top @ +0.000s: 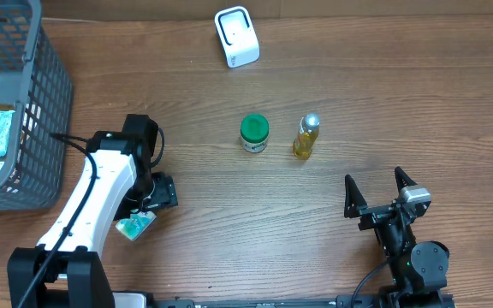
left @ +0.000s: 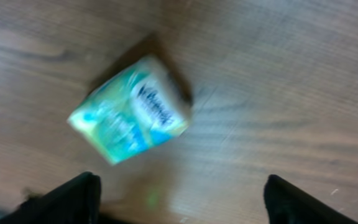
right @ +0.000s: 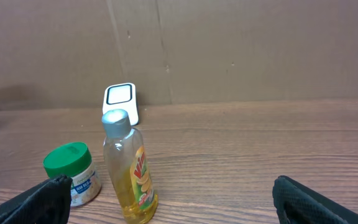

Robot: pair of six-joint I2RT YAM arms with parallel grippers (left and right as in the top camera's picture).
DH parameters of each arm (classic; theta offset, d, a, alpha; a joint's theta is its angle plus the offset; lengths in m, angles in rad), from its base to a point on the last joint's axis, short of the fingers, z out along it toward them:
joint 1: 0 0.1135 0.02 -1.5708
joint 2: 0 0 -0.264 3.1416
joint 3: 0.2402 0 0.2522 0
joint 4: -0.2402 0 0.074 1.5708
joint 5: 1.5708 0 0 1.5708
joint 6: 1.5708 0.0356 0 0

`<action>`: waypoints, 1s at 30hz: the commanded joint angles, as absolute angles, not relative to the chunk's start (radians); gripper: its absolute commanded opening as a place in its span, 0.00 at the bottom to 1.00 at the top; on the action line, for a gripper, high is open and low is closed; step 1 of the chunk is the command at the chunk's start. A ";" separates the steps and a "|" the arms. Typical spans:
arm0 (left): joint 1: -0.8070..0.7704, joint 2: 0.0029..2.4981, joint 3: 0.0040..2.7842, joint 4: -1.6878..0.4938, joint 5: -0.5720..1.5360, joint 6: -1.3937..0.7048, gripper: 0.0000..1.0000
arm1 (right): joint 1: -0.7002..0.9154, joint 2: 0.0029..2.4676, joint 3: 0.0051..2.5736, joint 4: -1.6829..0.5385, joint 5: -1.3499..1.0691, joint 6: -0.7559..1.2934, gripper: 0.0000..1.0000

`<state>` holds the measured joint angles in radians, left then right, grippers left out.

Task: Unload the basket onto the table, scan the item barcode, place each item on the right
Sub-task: 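Lower the left gripper and grasp the blue Kleenex tissue pack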

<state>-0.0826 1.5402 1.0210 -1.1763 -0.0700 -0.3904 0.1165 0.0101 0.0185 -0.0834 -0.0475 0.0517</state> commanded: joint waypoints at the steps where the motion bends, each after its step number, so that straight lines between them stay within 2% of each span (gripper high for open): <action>1: -0.077 1.543 0.987 -1.139 -0.010 -0.435 0.79 | 0.110 0.003 0.008 -0.081 -0.046 0.048 1.00; 5: -0.077 1.543 0.920 -1.082 -0.126 -0.521 0.72 | 0.110 0.003 0.008 -0.081 -0.046 0.048 1.00; 13: -0.077 1.543 0.793 -0.900 -0.134 -0.561 0.58 | 0.110 0.003 0.008 -0.081 -0.046 0.048 1.00; 16: -0.077 1.543 0.789 -0.781 -0.130 -0.471 0.54 | 0.110 0.003 0.008 -0.081 -0.046 0.048 1.00; 19: -0.078 1.543 0.789 -0.671 -0.037 -0.404 0.50 | 0.110 0.003 0.008 -0.081 -0.046 0.048 1.00; 21: -0.079 1.543 0.789 -0.527 0.152 -0.272 0.53 | 0.110 0.003 0.008 -0.081 -0.046 0.048 1.00; 25: -0.079 1.543 0.799 -0.467 0.167 -0.208 0.60 | 0.110 0.003 0.008 -0.081 -0.046 0.048 1.00; 26: -0.079 1.543 0.828 -0.459 0.178 -0.136 0.61 | 0.110 0.003 0.008 -0.081 -0.046 0.048 1.00; 30: -0.079 1.543 1.021 -0.615 0.172 -0.110 0.62 | 0.110 0.003 0.008 -0.081 -0.046 0.048 1.00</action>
<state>-0.0807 1.5433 0.8619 -0.5354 0.1406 -0.1864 0.1165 0.0101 0.0185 -0.0834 -0.0479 0.0517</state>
